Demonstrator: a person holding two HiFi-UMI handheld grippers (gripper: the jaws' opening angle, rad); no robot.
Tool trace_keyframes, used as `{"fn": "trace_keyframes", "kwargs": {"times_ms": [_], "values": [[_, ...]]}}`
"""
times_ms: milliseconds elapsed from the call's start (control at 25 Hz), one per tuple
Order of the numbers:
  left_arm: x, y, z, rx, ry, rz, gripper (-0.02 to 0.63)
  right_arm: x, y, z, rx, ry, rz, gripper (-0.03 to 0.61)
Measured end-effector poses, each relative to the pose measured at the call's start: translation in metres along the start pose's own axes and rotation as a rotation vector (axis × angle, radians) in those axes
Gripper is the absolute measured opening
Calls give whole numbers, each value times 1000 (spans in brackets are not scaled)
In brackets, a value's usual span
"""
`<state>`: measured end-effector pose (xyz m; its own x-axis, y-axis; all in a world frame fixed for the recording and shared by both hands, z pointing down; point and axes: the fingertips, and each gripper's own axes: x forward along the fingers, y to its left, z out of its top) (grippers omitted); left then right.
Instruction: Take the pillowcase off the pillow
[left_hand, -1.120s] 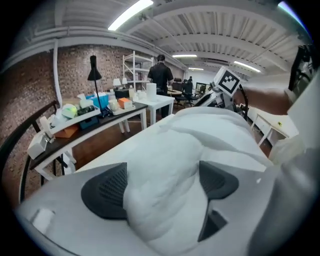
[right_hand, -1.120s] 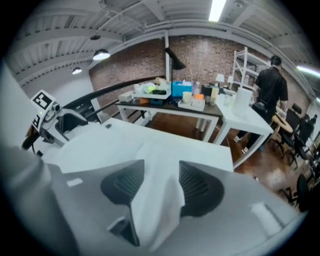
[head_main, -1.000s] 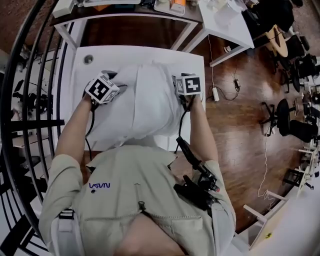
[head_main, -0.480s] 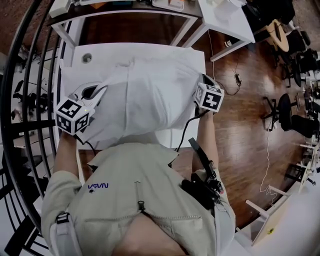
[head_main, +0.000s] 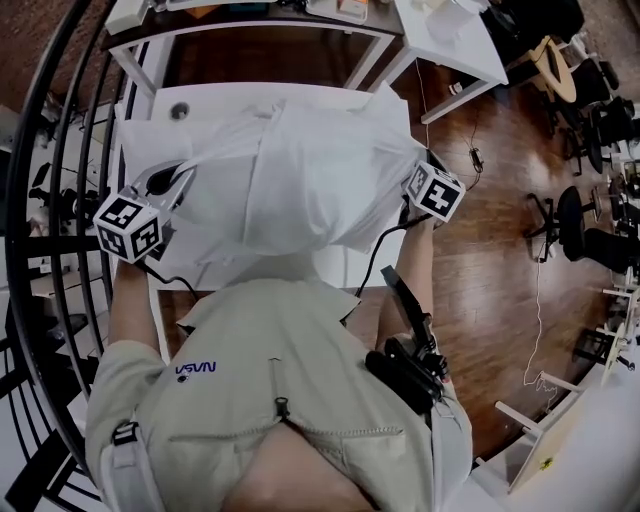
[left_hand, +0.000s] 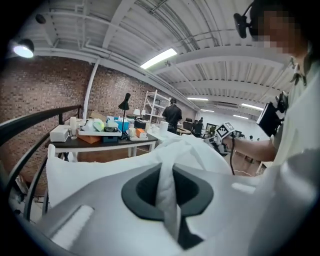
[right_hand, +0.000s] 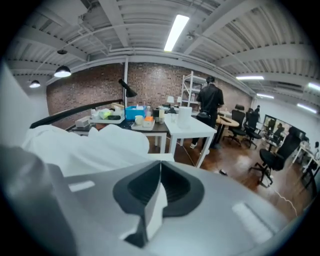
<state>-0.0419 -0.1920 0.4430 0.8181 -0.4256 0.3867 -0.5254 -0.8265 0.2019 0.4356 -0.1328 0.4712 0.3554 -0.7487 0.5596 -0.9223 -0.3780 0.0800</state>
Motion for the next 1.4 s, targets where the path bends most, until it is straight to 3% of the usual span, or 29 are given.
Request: {"fn": "trace_keyframes", "kwargs": {"times_ms": [200, 360, 440, 520, 640, 760, 1000, 1160, 1400], "values": [[68, 2, -10, 39, 105, -36, 30, 36, 27, -29, -24, 40, 108, 25], [89, 11, -6, 134, 124, 16, 203, 23, 46, -23, 22, -29, 205, 190], [86, 13, -5, 159, 99, 48, 296, 3, 51, -20, 49, -59, 231, 199], [74, 7, -4, 160, 74, 67, 345, -21, 64, -24, 35, -78, 271, 199], [46, -17, -21, 184, 72, 65, 351, -55, 93, -48, -9, -76, 337, 199], [29, -40, -62, 221, 151, 52, 371, -81, 114, -84, -46, -41, 363, 199], [15, -64, -111, 115, 212, 75, 376, -104, 151, -152, -72, 71, 392, 212], [23, -62, -124, 81, 215, 112, 373, -101, 160, -165, -77, 97, 366, 213], [31, -64, -129, 121, 215, 153, 285, -87, 156, -170, -107, 117, 323, 208]]}}
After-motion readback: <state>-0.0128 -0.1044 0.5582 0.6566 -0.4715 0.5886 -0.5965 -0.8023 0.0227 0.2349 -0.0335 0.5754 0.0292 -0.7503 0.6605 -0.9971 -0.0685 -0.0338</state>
